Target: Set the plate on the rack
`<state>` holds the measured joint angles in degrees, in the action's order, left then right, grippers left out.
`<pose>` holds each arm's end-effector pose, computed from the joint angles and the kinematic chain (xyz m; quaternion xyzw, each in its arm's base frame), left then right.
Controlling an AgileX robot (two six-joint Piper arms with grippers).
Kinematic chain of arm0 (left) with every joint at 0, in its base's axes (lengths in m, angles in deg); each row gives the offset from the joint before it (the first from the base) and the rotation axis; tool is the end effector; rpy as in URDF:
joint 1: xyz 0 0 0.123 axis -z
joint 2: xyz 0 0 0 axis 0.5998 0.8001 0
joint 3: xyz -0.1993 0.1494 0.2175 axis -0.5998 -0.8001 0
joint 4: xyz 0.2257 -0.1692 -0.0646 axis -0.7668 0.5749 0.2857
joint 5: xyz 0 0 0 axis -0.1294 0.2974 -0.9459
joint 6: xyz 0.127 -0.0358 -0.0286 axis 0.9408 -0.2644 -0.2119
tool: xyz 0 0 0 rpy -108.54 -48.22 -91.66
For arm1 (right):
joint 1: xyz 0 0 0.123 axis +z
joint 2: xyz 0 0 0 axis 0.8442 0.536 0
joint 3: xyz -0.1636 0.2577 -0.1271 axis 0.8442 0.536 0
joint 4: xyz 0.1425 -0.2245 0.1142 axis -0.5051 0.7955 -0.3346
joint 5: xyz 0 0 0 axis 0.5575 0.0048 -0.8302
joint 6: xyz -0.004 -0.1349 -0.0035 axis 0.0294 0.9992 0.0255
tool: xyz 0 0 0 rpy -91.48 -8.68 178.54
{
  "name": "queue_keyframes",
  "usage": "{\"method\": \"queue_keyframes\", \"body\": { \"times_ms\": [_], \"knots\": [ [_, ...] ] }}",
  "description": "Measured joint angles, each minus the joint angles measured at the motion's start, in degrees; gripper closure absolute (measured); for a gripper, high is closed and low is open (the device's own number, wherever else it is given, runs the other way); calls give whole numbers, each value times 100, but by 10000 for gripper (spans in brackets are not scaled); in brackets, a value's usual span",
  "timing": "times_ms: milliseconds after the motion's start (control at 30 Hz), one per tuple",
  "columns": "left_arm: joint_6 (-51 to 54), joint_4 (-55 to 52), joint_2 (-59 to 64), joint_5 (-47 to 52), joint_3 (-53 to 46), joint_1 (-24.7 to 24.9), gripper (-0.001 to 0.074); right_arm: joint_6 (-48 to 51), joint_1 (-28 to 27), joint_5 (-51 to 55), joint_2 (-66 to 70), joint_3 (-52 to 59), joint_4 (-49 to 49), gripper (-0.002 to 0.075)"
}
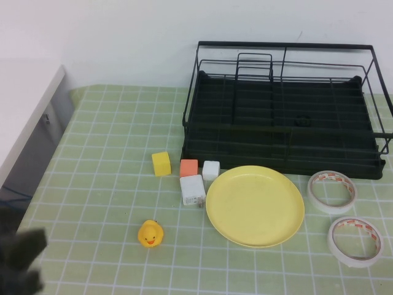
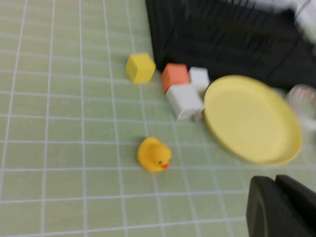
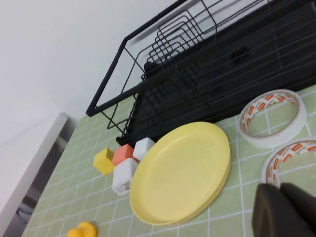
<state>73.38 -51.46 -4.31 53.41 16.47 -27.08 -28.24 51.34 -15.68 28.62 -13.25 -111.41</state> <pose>0.1320 -0.0588 0.3061 0.0241 0.8379 -0.2290 0.4948 0.0876 0.0323 0.1710 0.1636 0.7552 0.2609 0.5787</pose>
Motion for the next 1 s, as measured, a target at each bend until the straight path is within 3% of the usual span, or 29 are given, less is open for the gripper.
{"method": "queue_keyframes", "body": {
  "times_ms": [333,667,833,900,1000],
  "knots": [
    [887,-87,3192,581,1980,92,736,37,0,173,0,0,-21,716],
    [542,-879,5484,546,3185,1646,736,312,0,204,0,0,-138,716],
    [118,-1172,6450,533,3807,2144,734,775,0,264,0,0,-387,716],
    [66,-1244,6775,533,4039,2309,714,880,0,278,0,0,-453,716],
    [-20,-1329,7276,609,4464,2469,624,1022,0,278,0,0,-481,716]
  ]
}}
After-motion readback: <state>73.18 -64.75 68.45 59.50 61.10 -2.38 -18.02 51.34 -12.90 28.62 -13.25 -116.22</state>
